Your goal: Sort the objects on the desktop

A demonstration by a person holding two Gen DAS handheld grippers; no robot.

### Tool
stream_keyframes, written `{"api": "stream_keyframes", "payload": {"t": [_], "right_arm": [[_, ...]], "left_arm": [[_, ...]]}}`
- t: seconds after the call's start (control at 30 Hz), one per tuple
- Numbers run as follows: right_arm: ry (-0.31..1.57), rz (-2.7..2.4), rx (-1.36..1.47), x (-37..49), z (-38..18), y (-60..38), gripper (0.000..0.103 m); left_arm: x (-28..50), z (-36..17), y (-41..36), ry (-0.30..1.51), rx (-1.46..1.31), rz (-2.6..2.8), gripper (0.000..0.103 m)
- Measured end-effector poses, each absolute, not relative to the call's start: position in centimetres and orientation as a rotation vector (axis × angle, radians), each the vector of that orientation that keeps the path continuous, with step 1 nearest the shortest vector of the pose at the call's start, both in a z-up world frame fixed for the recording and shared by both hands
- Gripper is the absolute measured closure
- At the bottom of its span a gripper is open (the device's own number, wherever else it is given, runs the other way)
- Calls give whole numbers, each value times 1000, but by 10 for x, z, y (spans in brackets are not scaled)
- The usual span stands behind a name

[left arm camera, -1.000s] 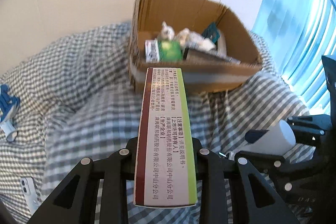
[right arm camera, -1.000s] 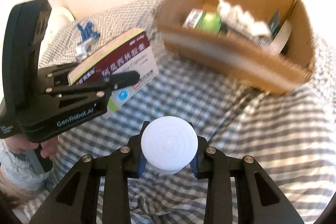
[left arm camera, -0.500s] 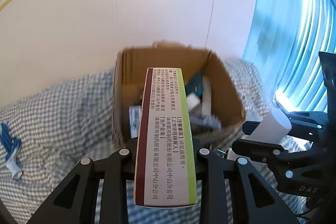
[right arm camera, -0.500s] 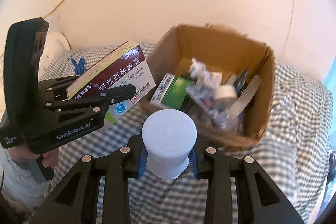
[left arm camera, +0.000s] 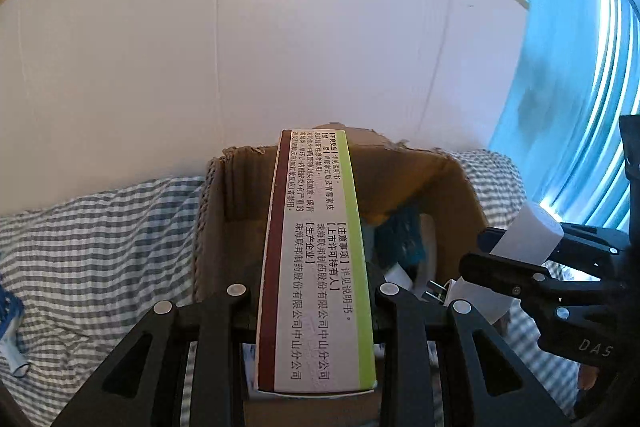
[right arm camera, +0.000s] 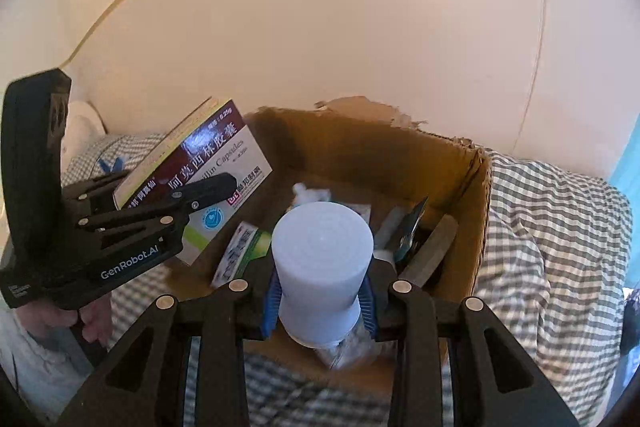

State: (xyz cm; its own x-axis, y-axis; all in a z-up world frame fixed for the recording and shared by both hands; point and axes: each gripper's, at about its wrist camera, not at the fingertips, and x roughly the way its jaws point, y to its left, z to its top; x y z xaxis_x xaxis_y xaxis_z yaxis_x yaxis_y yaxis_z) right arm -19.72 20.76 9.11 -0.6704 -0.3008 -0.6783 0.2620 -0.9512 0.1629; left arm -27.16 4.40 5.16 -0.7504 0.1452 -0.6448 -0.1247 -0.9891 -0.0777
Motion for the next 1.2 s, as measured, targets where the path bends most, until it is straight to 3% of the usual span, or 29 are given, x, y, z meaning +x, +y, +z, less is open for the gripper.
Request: {"api": "stream_keyframes", "payload": {"t": [0.63, 0.67, 0.7, 0.73, 1.0, 1.13, 1.2], "right_arm": [[-3, -2675, 1162, -307, 43, 228, 70], [-1, -2687, 1146, -306, 45, 227, 63], [-3, -2697, 1133, -306, 46, 228, 50], [-11, -2716, 1116, -302, 48, 229, 47], [-12, -2855, 977, -250, 77, 235, 42], [-49, -2902, 885, -223, 92, 233, 27], [-87, -2929, 843, -203, 101, 231, 13]], "left_arm": [[-362, -7, 67, -99, -1109, 2746, 72], [-362, -8, 69, -90, -1120, 2754, 68], [-360, -6, 72, -85, -1123, 2755, 55], [-357, -4, 74, -86, -1121, 2754, 50], [-301, 34, 84, -69, -967, 2859, 16], [-270, 52, 77, -71, -894, 2927, 12], [-259, 62, 81, -70, -875, 2958, 6]]}}
